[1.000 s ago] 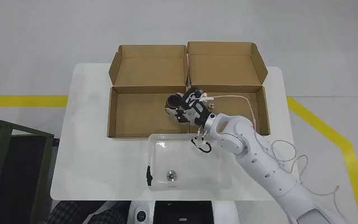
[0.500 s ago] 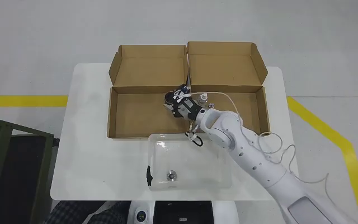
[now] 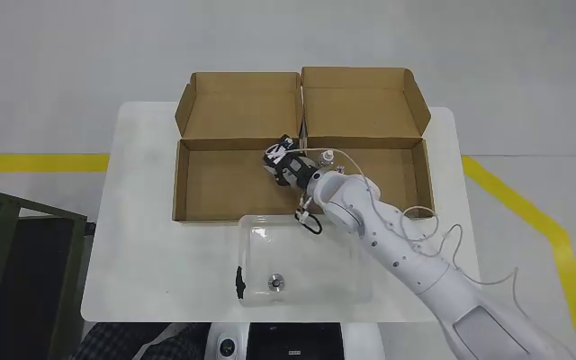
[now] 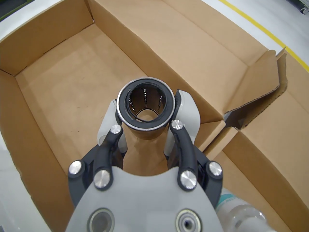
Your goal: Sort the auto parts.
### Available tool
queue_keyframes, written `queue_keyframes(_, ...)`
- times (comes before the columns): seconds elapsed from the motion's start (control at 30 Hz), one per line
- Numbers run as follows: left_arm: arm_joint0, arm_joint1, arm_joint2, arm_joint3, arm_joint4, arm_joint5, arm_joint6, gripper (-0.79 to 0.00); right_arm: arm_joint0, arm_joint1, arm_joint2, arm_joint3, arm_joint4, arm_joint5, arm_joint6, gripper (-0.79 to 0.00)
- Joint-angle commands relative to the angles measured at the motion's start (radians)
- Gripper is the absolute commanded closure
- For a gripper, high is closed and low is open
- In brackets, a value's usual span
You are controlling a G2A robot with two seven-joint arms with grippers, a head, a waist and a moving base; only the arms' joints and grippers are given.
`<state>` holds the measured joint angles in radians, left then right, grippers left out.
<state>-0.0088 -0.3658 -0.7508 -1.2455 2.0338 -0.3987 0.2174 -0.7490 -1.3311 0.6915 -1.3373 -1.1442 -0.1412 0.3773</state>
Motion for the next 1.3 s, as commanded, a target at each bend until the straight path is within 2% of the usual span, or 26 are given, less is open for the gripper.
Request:
queue_keyframes(0.0,0.000,0.000,0.000,0.000,0.000,0.000,0.000,-0.785,0.004,-0.006,-0.003,0.012,-0.003,0.002,0.005,0.000)
queue_keyframes(0.27,0.000,0.000,0.000,0.000,0.000,0.000,0.000,-0.785,0.015,-0.025,-0.007,0.055,-0.018,-0.007,0.020,-0.071)
queue_keyframes(0.47,0.000,0.000,0.000,0.000,0.000,0.000,0.000,-0.785,0.015,-0.034,-0.001,0.069,-0.032,-0.018,0.025,-0.212)
queue_keyframes(0.67,0.000,0.000,0.000,0.000,0.000,0.000,0.000,-0.785,0.006,-0.040,0.008,0.064,-0.052,-0.023,0.031,-0.292)
queue_keyframes(1.27,0.000,0.000,0.000,0.000,0.000,0.000,0.000,-0.785,-0.024,-0.053,0.041,0.037,-0.105,-0.040,0.050,-0.391)
